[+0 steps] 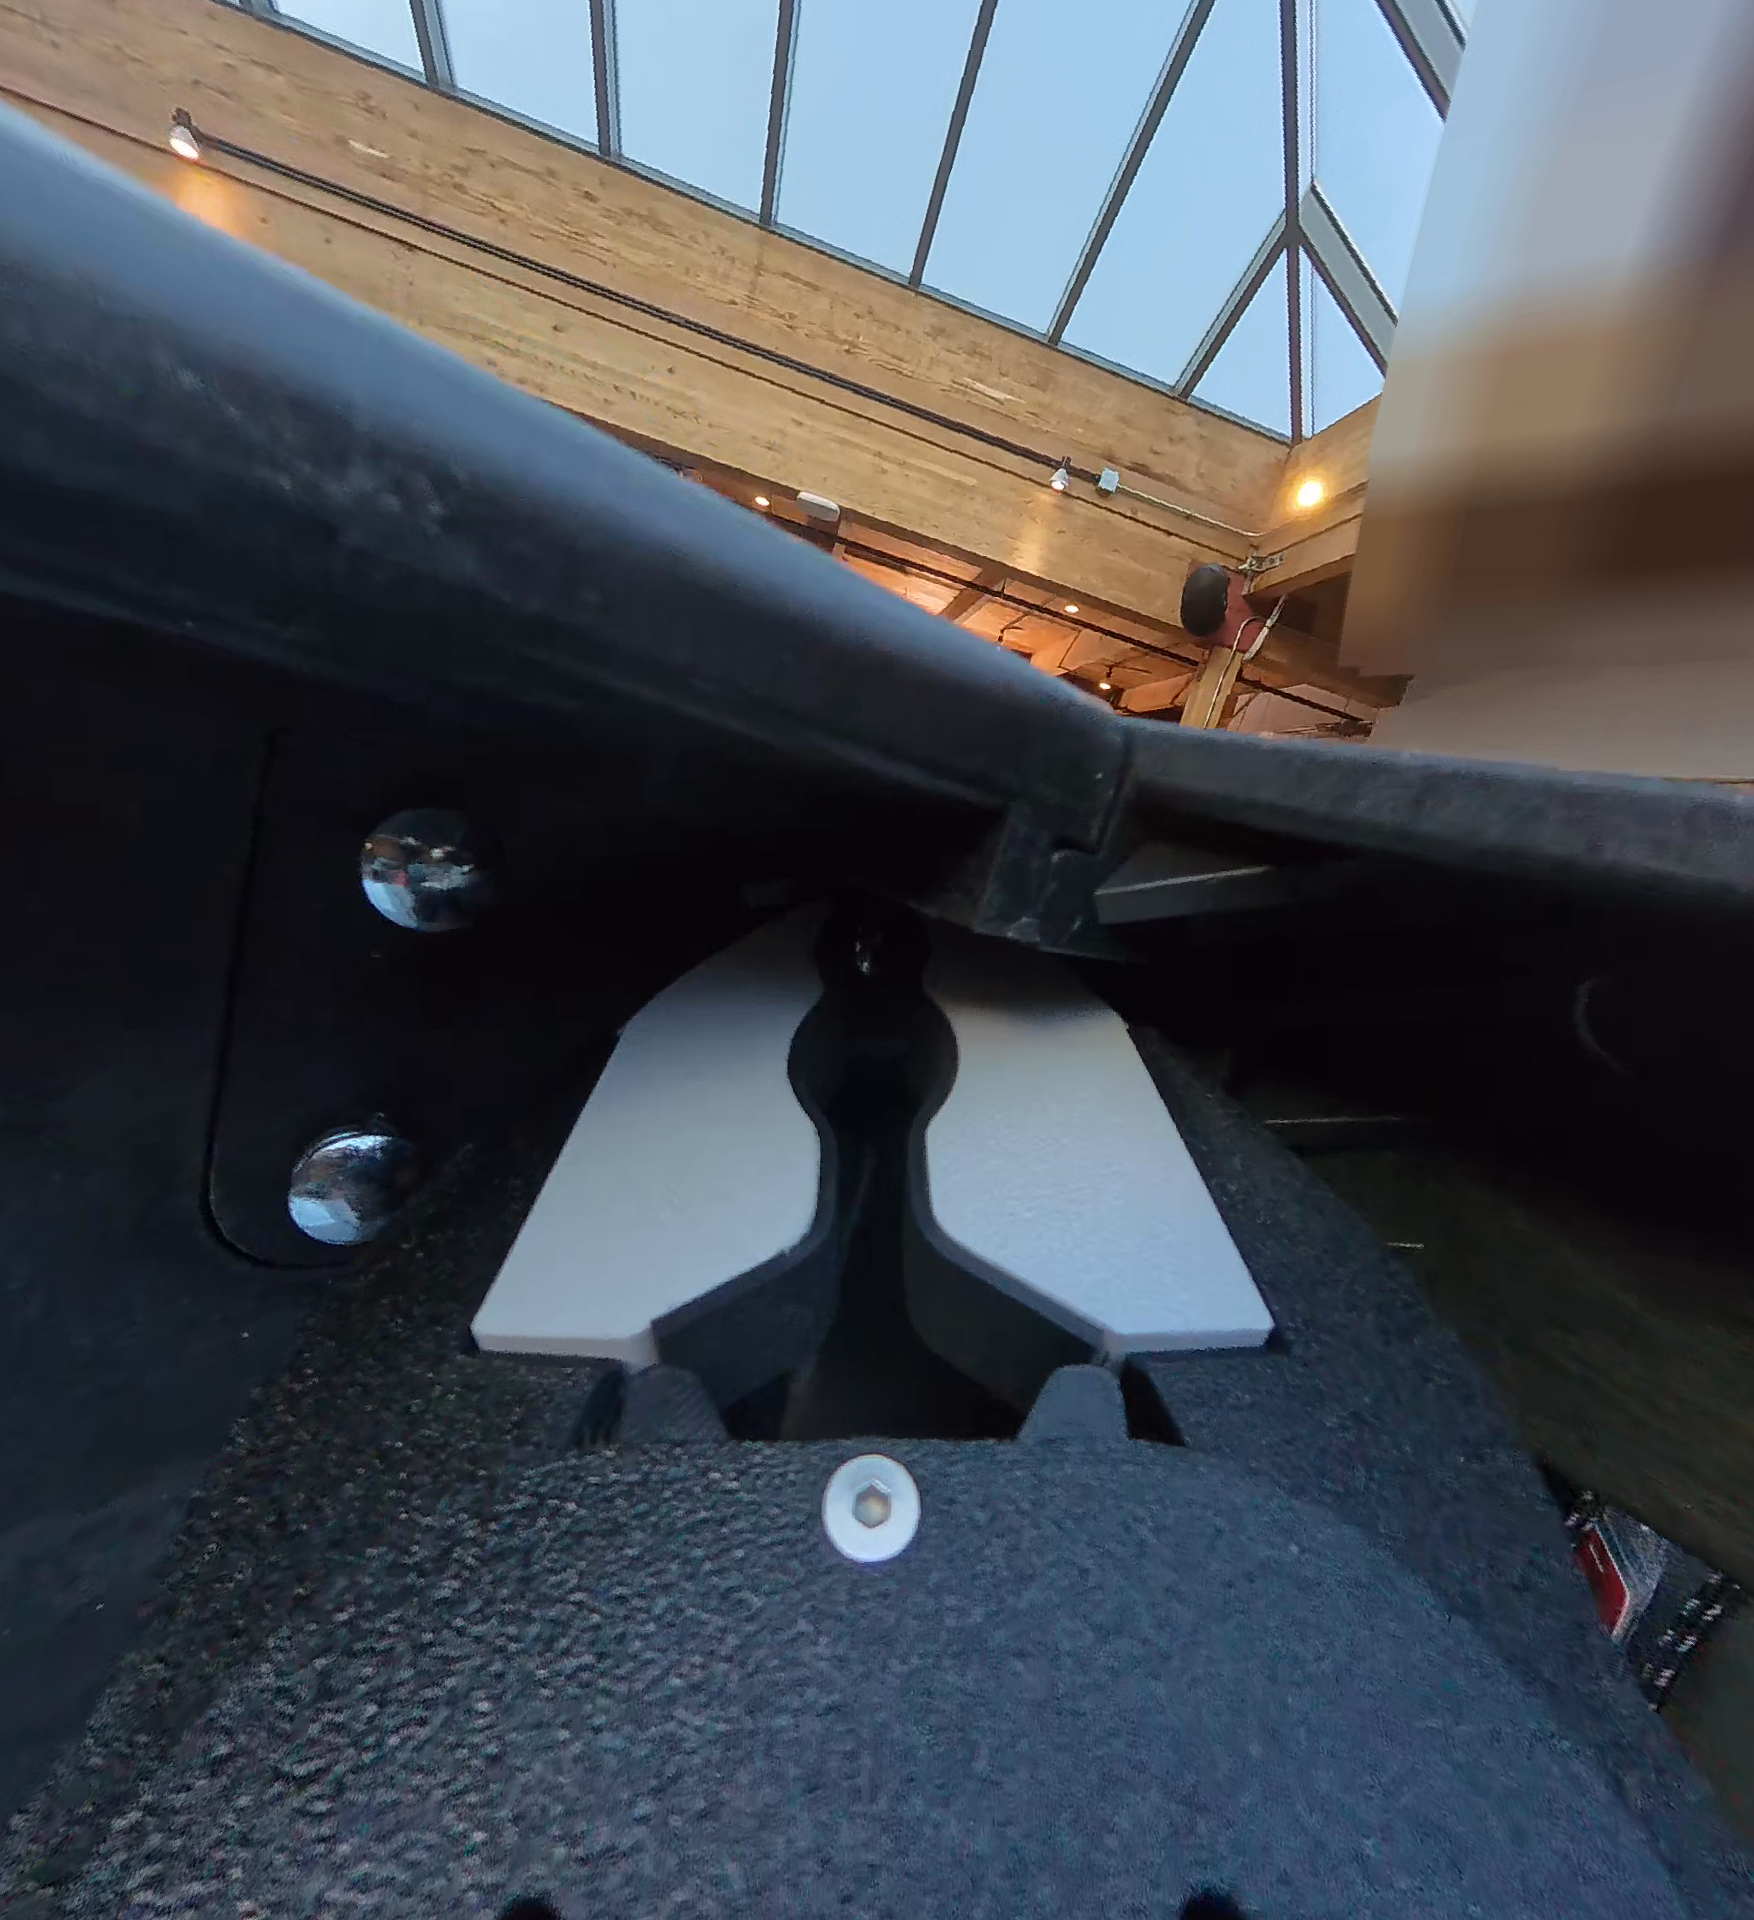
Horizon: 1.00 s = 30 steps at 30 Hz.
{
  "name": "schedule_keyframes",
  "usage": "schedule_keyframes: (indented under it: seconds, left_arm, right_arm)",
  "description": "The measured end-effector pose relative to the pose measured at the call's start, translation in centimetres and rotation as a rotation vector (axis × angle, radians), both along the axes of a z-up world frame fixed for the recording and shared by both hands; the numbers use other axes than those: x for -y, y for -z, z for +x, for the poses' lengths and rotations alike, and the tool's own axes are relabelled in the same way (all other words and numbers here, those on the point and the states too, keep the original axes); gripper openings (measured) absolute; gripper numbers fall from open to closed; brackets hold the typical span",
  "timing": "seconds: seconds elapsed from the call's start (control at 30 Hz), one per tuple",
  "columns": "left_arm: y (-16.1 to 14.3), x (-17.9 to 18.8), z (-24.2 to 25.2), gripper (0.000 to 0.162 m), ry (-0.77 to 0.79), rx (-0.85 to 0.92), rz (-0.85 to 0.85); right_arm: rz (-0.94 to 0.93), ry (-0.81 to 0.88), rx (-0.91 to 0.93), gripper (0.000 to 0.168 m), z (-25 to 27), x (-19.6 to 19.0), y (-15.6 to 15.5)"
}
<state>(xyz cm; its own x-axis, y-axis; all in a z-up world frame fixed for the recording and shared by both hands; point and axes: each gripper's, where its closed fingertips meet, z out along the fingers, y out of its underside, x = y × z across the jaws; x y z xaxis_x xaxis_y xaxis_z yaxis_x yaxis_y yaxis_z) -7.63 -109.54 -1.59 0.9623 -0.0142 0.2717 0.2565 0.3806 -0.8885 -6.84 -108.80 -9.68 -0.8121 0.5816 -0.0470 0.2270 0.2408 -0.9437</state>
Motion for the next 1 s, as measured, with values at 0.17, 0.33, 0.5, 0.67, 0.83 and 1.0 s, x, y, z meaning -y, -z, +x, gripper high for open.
schedule_keyframes:
  seconds: [0.17, 0.33, 0.5, 0.67, 0.83, 1.0]
  left_arm:
    - [0.11, -0.02, 0.03, 0.007, -0.027, -0.079, -0.063]
    - [0.26, -0.02, -0.09, 0.008, -0.109, -0.196, -0.171]
    - [0.32, -0.04, -0.20, 0.007, -0.190, -0.277, -0.238]
    - [0.40, -0.29, -0.34, 0.006, -0.250, -0.361, -0.334]
    - [0.39, -0.47, -0.43, 0.003, -0.256, -0.398, -0.366]
    - [0.17, -0.23, -0.35, 0.002, -0.195, -0.246, -0.227]
  right_arm:
    - [-0.114, -0.008, 0.035, 0.086, -0.03, -0.04, -0.48]
    - [-0.108, 0.003, 0.022, 0.087, -0.07, 0.04, -0.43]
    - [-0.096, -0.008, 0.029, 0.089, -0.10, 0.01, -0.39]
    - [-0.076, -0.033, 0.041, 0.090, -0.16, -0.18, -0.34]
    - [-0.058, -0.061, 0.044, 0.091, -0.19, -0.34, -0.28]
    - [-0.125, -0.089, 0.049, 0.086, -0.14, -0.39, -0.53]
